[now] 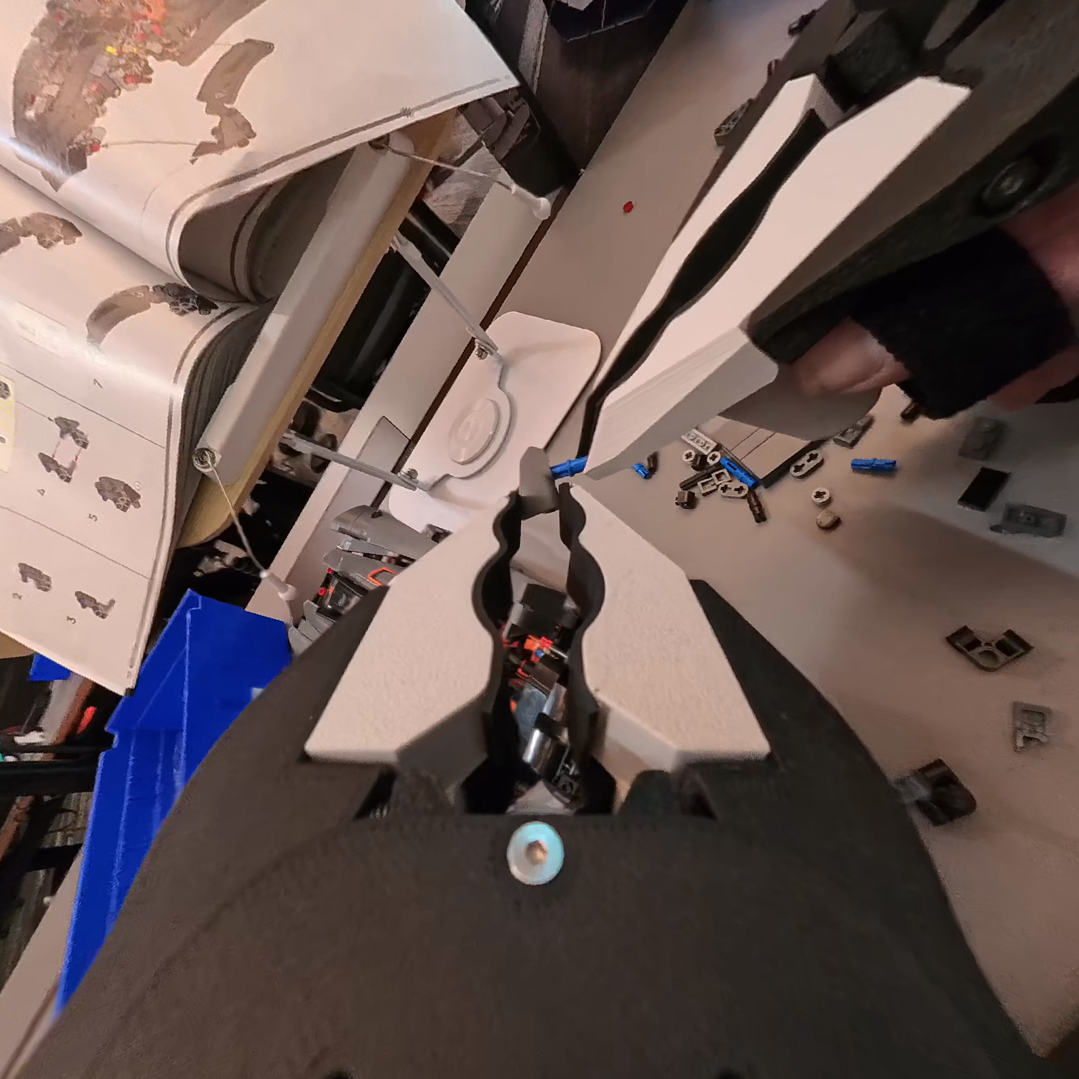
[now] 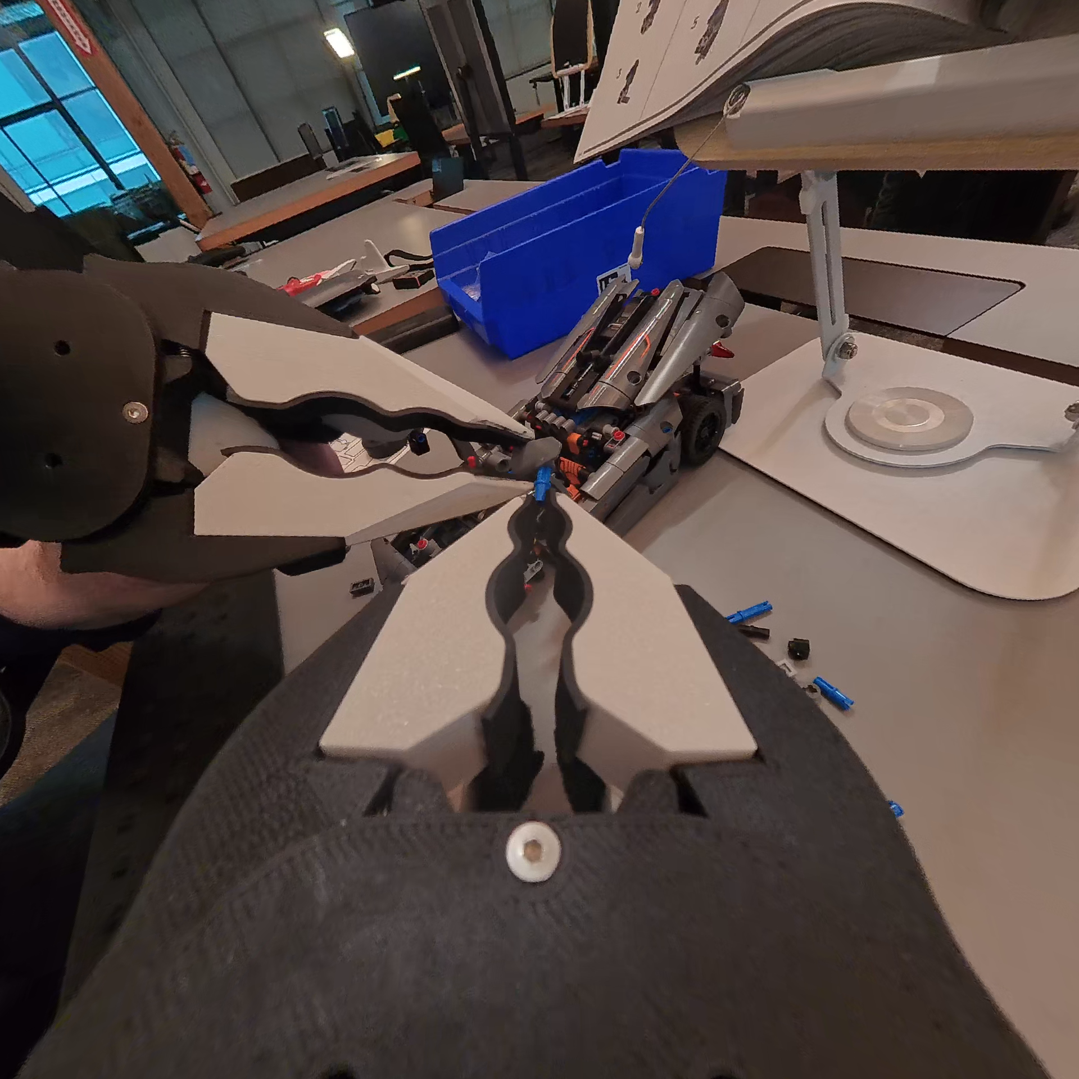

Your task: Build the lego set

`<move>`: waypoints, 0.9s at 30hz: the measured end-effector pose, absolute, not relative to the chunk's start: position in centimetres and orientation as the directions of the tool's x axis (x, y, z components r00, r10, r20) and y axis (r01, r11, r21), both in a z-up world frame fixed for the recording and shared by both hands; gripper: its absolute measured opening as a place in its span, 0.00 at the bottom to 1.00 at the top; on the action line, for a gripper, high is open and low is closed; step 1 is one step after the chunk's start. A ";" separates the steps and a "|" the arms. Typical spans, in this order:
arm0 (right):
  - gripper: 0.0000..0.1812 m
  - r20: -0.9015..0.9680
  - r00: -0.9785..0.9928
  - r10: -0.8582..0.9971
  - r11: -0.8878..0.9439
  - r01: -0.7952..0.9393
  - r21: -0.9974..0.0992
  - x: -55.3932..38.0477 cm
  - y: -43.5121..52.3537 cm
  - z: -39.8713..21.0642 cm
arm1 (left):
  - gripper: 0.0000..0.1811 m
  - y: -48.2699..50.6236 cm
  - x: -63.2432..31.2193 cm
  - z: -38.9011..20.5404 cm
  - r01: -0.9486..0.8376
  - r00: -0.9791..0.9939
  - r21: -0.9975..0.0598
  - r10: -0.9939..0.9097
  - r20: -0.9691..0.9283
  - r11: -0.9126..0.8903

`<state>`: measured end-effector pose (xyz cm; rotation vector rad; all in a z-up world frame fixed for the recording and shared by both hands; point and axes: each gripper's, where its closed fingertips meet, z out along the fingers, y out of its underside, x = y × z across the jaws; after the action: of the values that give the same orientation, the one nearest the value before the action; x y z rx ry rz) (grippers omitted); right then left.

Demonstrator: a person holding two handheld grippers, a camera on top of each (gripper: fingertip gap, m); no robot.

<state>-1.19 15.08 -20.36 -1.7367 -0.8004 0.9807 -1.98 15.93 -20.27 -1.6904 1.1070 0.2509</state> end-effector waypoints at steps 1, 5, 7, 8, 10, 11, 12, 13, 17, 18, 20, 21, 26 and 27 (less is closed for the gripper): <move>0.00 -0.256 0.460 0.850 -0.329 0.084 -0.941 -1.2 15.0 -20.3 | 0.05 15.9 -1.9 -20.1 -0.768 0.544 -0.640 -0.539 -0.643 -0.010; 0.00 -0.254 0.448 0.857 -0.324 0.087 -0.942 -1.2 15.0 -20.2 | 0.05 15.8 -1.9 -20.0 -0.779 0.524 -0.626 -0.539 -0.659 0.007; 0.00 -0.257 0.445 0.858 -0.328 0.089 -0.940 -1.2 14.9 -20.3 | 0.05 15.7 -1.9 -19.9 -0.801 0.498 -0.598 -0.527 -0.689 0.026; 0.00 -0.258 0.444 0.858 -0.328 0.088 -0.940 -1.1 14.9 -20.2 | 0.05 15.7 -1.8 -19.8 -0.810 0.482 -0.585 -0.520 -0.705 0.041; 0.00 -0.253 0.443 0.860 -0.323 0.089 -0.942 -1.1 14.9 -20.2 | 0.05 15.6 -1.8 -19.8 -0.808 0.481 -0.587 -0.526 -0.701 0.043; 0.00 -0.251 0.442 0.861 -0.320 0.089 -0.943 -1.1 14.9 -20.1 | 0.06 15.6 -1.8 -19.7 -0.803 0.485 -0.595 -0.532 -0.694 0.045; 0.00 -0.251 0.440 0.862 -0.319 0.089 -0.943 -1.1 14.9 -20.1 | 0.05 15.6 -1.8 -19.6 -0.800 0.484 -0.598 -0.535 -0.692 0.050; 0.00 -0.251 0.439 0.863 -0.320 0.089 -0.943 -1.1 14.9 -20.1 | 0.05 15.5 -1.7 -19.6 -0.795 0.487 -0.605 -0.541 -0.685 0.051; 0.00 -0.237 0.460 0.856 -0.316 0.101 -0.943 -0.9 15.3 -20.4 | 0.00 14.9 -1.1 -19.5 -0.781 0.468 -0.619 -0.575 -0.671 0.087; 0.00 -0.246 0.454 0.856 -0.317 0.084 -0.945 -1.0 15.4 -20.2 | 0.00 12.8 1.2 -19.4 -0.716 0.414 -0.677 -0.679 -0.606 0.168; 0.00 -0.236 0.408 0.882 -0.284 0.061 -0.957 -1.7 14.5 -19.0 | 0.00 13.2 1.3 -20.9 -0.838 0.334 -0.521 -0.602 -0.725 0.162; 0.00 -0.199 0.433 0.879 -0.260 0.087 -0.962 -1.5 14.7 -19.1 | 0.00 14.1 0.7 -21.2 -0.867 0.310 -0.465 -0.536 -0.785 0.180; 0.00 -0.306 0.403 0.863 -0.366 0.081 -0.927 -0.6 15.4 -20.2 | 0.00 13.8 0.2 -20.5 -0.789 0.390 -0.602 -0.655 -0.647 0.125; 0.00 -0.309 0.400 0.863 -0.375 0.096 -0.922 -0.5 15.4 -20.6 | 0.00 13.8 -0.3 -20.7 -0.779 0.404 -0.620 -0.681 -0.611 0.094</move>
<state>-0.48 15.35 -20.56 -1.7556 -0.8389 1.0678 -0.25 13.85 -20.67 -1.6227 1.3139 0.1189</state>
